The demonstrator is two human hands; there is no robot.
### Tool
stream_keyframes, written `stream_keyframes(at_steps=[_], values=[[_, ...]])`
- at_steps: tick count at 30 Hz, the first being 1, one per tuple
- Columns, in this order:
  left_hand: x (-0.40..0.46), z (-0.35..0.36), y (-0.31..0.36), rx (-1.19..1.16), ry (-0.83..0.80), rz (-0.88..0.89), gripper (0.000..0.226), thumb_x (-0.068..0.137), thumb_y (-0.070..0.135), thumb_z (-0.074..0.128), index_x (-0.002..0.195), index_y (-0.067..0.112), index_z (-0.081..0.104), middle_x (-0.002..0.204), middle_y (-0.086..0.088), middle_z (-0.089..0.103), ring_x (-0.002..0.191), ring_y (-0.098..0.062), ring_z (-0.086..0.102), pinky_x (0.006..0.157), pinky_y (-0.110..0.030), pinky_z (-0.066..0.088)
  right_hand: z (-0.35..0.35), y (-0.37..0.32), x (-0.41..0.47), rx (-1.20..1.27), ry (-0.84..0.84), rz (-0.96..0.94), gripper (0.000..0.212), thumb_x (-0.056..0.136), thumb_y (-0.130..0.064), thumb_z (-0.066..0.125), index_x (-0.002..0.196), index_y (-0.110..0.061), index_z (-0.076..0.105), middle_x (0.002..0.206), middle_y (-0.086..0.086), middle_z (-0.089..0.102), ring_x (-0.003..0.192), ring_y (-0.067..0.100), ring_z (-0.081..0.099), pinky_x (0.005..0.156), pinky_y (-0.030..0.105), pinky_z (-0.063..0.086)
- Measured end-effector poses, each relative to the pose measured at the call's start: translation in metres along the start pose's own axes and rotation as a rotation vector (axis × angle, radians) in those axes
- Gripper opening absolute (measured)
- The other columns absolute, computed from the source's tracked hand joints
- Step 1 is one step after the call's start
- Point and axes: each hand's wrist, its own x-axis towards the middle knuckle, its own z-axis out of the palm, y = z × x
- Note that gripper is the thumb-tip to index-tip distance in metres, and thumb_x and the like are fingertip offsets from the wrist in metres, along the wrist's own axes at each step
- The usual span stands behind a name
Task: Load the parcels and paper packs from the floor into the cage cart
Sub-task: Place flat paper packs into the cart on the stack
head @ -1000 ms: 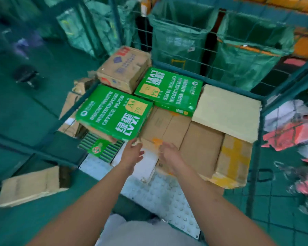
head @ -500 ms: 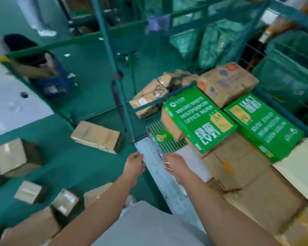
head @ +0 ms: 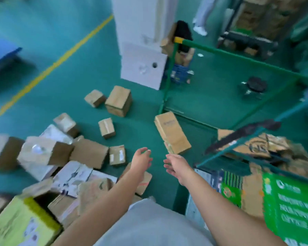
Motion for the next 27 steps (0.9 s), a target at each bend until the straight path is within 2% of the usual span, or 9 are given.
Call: stream_keyframes(at_steps=[3,6,7,10,12,17,21,24,27], values=[[0.002,-0.043,0.001,-0.123,0.11,-0.013,0.028,0.103,0.022,0.054,0.131,0.021,0.056,0.096,-0.003,0.064,0.08,-0.017,0.063,0.068,-0.029,0.05,0.041,-0.016,0.013,-0.122,-0.1,-0.013,0.011,0.105,-0.024,0.053,0.105,-0.02,0.063,0.102,0.003,0.068,0.086,0.018,0.063,0.07,0.027,0.052],[0.001,-0.095,-0.008,-0.28,0.297,-0.022,0.027,0.103,0.019,0.056,0.13,0.018,0.058,0.104,-0.006,0.066,0.078,-0.016,0.064,0.059,-0.028,0.047,0.099,-0.028,0.018,-0.296,-0.261,0.007,0.011,0.105,-0.024,0.052,0.103,-0.02,0.062,0.102,0.004,0.065,0.087,0.019,0.06,0.068,0.026,0.05],[-0.001,-0.096,-0.008,-0.291,0.303,-0.03,0.026,0.103,0.02,0.057,0.129,0.018,0.058,0.107,-0.006,0.066,0.079,-0.016,0.065,0.06,-0.029,0.048,0.101,-0.028,0.02,-0.298,-0.266,0.011,0.011,0.105,-0.024,0.052,0.103,-0.02,0.062,0.102,0.004,0.065,0.088,0.019,0.06,0.068,0.026,0.05],[-0.005,-0.121,-0.019,-0.433,0.424,-0.07,0.023,0.104,0.02,0.057,0.126,0.018,0.057,0.107,-0.005,0.065,0.086,-0.019,0.066,0.08,-0.038,0.057,0.137,-0.032,0.026,-0.438,-0.379,0.01,0.015,0.105,-0.025,0.052,0.109,-0.016,0.064,0.103,0.004,0.066,0.087,0.018,0.061,0.073,0.028,0.052],[-0.008,-0.127,-0.023,-0.508,0.492,-0.076,0.023,0.103,0.02,0.058,0.126,0.019,0.058,0.107,-0.007,0.066,0.089,-0.022,0.065,0.086,-0.04,0.057,0.151,-0.035,0.032,-0.519,-0.437,0.015,0.016,0.105,-0.027,0.053,0.111,-0.016,0.064,0.105,0.004,0.068,0.09,0.019,0.062,0.081,0.031,0.055],[-0.011,-0.123,-0.027,-0.688,0.631,-0.088,0.024,0.102,0.016,0.055,0.125,0.018,0.057,0.103,-0.01,0.065,0.086,-0.024,0.063,0.086,-0.041,0.056,0.171,-0.056,0.044,-0.669,-0.587,0.026,0.019,0.106,-0.026,0.052,0.116,-0.015,0.063,0.111,0.005,0.069,0.094,0.019,0.064,0.092,0.036,0.054],[-0.021,-0.105,-0.018,-0.774,0.726,-0.097,0.022,0.104,0.014,0.052,0.126,0.018,0.056,0.095,-0.008,0.061,0.073,-0.017,0.056,0.066,-0.03,0.049,0.179,-0.075,0.058,-0.737,-0.673,0.041,0.019,0.107,-0.026,0.051,0.118,-0.016,0.062,0.117,0.008,0.069,0.099,0.021,0.066,0.075,0.03,0.054],[-0.027,-0.088,-0.018,-0.821,0.795,-0.112,0.019,0.106,0.019,0.052,0.124,0.022,0.055,0.104,-0.005,0.064,0.085,-0.016,0.061,0.07,-0.03,0.05,0.182,-0.075,0.069,-0.806,-0.724,0.072,0.015,0.106,-0.024,0.052,0.111,-0.016,0.063,0.117,0.011,0.069,0.099,0.023,0.067,0.079,0.032,0.055],[-0.034,-0.074,-0.024,-0.85,0.843,-0.141,0.022,0.106,0.021,0.052,0.128,0.023,0.054,0.11,-0.005,0.064,0.093,-0.018,0.063,0.077,-0.033,0.053,0.182,-0.07,0.074,-0.868,-0.762,0.097,0.017,0.106,-0.024,0.051,0.114,-0.015,0.063,0.115,0.009,0.07,0.099,0.022,0.067,0.079,0.031,0.055]])
